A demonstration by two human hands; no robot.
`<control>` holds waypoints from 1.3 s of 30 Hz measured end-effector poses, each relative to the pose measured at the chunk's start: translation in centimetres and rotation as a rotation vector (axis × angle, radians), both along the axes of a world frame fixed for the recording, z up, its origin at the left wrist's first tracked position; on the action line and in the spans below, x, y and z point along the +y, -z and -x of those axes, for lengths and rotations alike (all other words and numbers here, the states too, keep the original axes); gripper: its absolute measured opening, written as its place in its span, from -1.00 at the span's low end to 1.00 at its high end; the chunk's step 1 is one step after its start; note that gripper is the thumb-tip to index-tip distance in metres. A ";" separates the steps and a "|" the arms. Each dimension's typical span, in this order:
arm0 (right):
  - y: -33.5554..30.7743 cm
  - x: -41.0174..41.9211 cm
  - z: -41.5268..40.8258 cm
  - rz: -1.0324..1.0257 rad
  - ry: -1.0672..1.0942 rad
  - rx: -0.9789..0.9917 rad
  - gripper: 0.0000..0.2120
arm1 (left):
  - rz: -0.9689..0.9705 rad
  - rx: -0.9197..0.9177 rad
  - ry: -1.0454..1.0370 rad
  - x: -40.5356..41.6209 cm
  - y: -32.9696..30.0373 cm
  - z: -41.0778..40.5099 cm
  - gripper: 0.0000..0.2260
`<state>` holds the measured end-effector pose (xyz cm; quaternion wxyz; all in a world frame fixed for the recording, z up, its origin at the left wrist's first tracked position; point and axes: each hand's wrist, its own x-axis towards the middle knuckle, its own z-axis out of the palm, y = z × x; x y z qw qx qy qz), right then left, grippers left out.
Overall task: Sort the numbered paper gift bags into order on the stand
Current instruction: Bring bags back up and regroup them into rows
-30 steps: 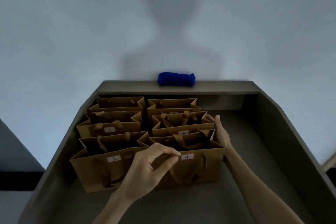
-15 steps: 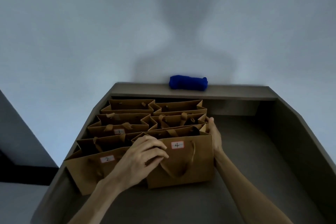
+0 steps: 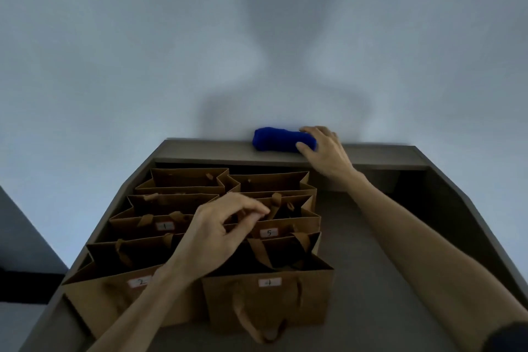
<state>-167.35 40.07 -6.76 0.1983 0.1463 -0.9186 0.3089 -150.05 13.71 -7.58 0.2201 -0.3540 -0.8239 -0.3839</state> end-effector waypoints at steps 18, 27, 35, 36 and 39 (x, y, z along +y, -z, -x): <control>-3.2 -1.6 2.6 -0.349 -0.113 -0.105 -0.59 | 0.116 -0.254 -0.336 3.3 -4.1 12.5 -0.51; -5.2 3.0 -13.0 -0.026 -0.159 0.047 -0.63 | 0.050 -0.010 -0.034 6.8 -5.2 6.7 -0.50; 0.4 7.5 -28.4 0.421 -0.130 -0.232 -0.64 | 0.126 -0.102 0.306 11.7 -2.3 -2.3 -0.43; 1.5 8.0 -30.0 0.442 -0.108 -0.246 -0.66 | 0.156 -0.105 0.333 12.0 -1.1 -3.3 -0.41; 4.9 9.6 -33.7 0.496 0.014 -0.290 -0.78 | 0.207 -0.123 0.381 11.9 3.2 -6.0 -0.42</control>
